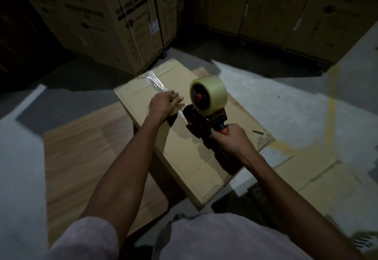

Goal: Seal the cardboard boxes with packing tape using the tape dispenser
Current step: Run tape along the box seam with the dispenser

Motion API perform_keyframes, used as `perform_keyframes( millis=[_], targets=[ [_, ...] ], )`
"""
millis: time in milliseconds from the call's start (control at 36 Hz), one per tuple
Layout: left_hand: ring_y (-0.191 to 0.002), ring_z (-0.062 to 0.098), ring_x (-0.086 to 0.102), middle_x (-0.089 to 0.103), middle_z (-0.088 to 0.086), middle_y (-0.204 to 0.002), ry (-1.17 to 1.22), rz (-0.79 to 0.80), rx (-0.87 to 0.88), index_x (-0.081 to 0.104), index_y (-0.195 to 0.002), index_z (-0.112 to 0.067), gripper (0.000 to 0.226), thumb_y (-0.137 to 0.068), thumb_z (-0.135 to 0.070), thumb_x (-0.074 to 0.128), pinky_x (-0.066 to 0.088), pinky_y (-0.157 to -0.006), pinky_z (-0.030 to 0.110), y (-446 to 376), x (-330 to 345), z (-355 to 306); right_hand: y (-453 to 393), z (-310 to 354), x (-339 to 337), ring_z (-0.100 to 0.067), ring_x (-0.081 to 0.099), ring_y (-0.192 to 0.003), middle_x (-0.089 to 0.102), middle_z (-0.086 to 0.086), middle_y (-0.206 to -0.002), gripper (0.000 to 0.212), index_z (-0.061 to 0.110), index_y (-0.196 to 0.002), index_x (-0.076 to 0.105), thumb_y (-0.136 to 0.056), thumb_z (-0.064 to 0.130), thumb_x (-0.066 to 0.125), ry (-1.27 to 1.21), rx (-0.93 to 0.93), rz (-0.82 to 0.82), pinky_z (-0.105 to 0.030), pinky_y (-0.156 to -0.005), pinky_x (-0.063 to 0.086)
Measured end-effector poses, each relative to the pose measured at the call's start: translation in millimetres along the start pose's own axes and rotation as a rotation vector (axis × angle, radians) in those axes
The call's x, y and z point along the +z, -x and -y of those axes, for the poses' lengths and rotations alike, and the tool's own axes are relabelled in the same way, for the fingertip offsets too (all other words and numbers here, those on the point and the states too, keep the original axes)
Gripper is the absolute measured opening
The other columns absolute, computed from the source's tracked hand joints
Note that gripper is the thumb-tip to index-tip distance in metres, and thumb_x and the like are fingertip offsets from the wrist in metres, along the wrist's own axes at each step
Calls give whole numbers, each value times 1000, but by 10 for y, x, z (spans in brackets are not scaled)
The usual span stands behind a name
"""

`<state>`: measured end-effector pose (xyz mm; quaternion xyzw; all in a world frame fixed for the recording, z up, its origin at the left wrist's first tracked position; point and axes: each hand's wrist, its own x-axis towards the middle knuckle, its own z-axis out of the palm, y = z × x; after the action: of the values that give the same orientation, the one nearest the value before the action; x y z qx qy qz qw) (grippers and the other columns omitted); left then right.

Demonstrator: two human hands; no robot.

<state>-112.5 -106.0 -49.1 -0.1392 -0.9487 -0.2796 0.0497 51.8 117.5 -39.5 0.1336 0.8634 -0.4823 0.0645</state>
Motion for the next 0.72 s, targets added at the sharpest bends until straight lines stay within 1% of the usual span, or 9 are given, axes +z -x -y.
perform_keyframes(
  millis=[56, 111, 167, 222, 278, 333, 417, 583, 722],
  targets=[
    [-93, 26, 65, 69, 6, -92, -49, 28, -4, 70, -88, -12, 33, -99, -42, 61, 40, -67, 33, 5, 32, -13, 4, 8, 12, -8, 50, -39, 51, 7, -42, 50, 31, -43, 57, -91, 39, 71, 13, -12, 8, -29, -52, 42],
    [-93, 26, 63, 66, 5, -92, -83, 48, 4, 67, -88, -10, 33, -99, -41, 60, 31, -67, 30, 17, 55, -11, 22, 9, 21, -11, 53, -43, 53, 5, -44, 48, 26, -46, 57, -90, 39, 71, 28, 0, 6, -31, -53, 44],
    [-105, 29, 60, 66, 8, -111, -131, 84, 26, 70, -103, -8, 34, -102, -40, 56, 31, -75, 32, 25, 74, 3, 49, 15, 22, -24, 60, -52, 57, -4, -50, 43, 19, -53, 54, -87, 39, 70, 33, 16, 0, -40, -56, 51],
    [-123, 31, 53, 58, 11, -135, -206, 154, 48, 66, -125, -8, 39, -105, -38, 51, 33, -95, 36, 29, 85, 14, 69, 17, 32, -35, 64, -59, 62, -15, -58, 40, 18, -57, 53, -86, 40, 69, 51, 4, -6, -47, -59, 55],
    [-134, 29, 44, 46, 13, -150, -266, 207, 62, 55, -142, -9, 46, -107, -37, 48, 26, -107, 38, 24, 84, 19, 79, 10, 49, -37, 65, -61, 63, -16, -60, 41, 18, -57, 53, -86, 44, 68, 73, -16, -11, -47, -59, 55],
    [-138, 27, 41, 42, 12, -155, -276, 226, 54, 49, -147, -10, 50, -106, -39, 47, 24, -110, 38, 7, 81, 37, 82, -3, 65, -34, 63, -59, 59, -9, -56, 42, 19, -58, 51, -85, 48, 66, 90, -34, -4, -43, -56, 52],
    [-141, 27, 39, 37, 9, -160, -280, 243, 39, 48, -150, -12, 52, -106, -41, 45, 21, -114, 39, 7, 89, 61, 68, -25, 76, -26, 55, -55, 52, 0, -53, 38, 20, -56, 48, -79, 49, 59, 134, -71, 13, -33, -55, 41],
    [-141, 28, 36, 35, 10, -161, -286, 192, 35, 52, -147, -14, 46, -107, -37, 43, 19, -116, 40, 68, 123, 40, 90, -19, 58, -28, 52, -59, 51, -2, -56, 37, 19, -59, 45, -81, 47, 56, 193, -117, 2, -35, -54, 36],
    [-136, 33, 39, 41, 18, -154, -296, 222, 44, 57, -140, -7, 42, -105, -27, 46, 20, -116, 43, 68, 91, 61, 158, -1, 86, -25, 48, -54, 48, -1, -53, 37, 19, -58, 43, -78, 49, 51, 214, -157, -22, -32, -50, 31]
  ],
)
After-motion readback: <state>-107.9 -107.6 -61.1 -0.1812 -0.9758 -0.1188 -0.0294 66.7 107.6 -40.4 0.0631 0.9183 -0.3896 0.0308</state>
